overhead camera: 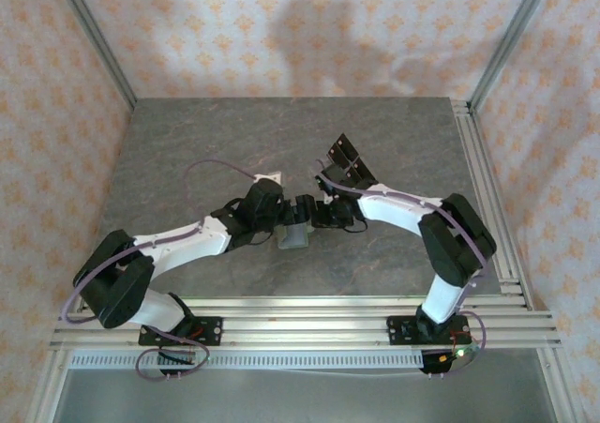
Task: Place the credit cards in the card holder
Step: Close the card holder at the center of the table.
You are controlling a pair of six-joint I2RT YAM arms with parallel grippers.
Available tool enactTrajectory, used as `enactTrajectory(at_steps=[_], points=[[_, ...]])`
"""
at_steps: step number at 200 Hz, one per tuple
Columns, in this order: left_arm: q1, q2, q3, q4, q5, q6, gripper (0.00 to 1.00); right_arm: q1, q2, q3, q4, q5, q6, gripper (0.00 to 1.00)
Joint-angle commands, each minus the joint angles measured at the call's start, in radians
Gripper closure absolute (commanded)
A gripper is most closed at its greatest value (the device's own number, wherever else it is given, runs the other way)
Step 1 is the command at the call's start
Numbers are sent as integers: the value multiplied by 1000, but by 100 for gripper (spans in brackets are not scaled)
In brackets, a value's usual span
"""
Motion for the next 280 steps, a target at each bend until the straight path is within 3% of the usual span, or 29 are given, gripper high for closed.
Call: enactTrajectory(at_steps=[1, 58, 108, 150, 185, 229, 280], points=[[-28, 65, 10, 56, -11, -30, 0, -29, -143, -35, -4, 19, 24, 66], [-59, 185, 4, 117, -45, -63, 0, -64, -396, -202, -28, 34, 101, 67], [-61, 169, 38, 63, -70, -48, 1, -64, -471, -224, -29, -10, 130, 70], [-60, 100, 149, -119, -119, 3, 0, -51, -414, -209, 58, -125, 159, 75], [-34, 38, 204, -231, -152, 38, 0, 14, -333, -142, 74, -123, 159, 77], [67, -128, 149, -382, -240, 39, 0, 88, -194, -27, 110, -137, 165, 79], [133, -247, 84, -638, -321, 100, 0, 90, 13, 75, 121, -133, 126, 85]])
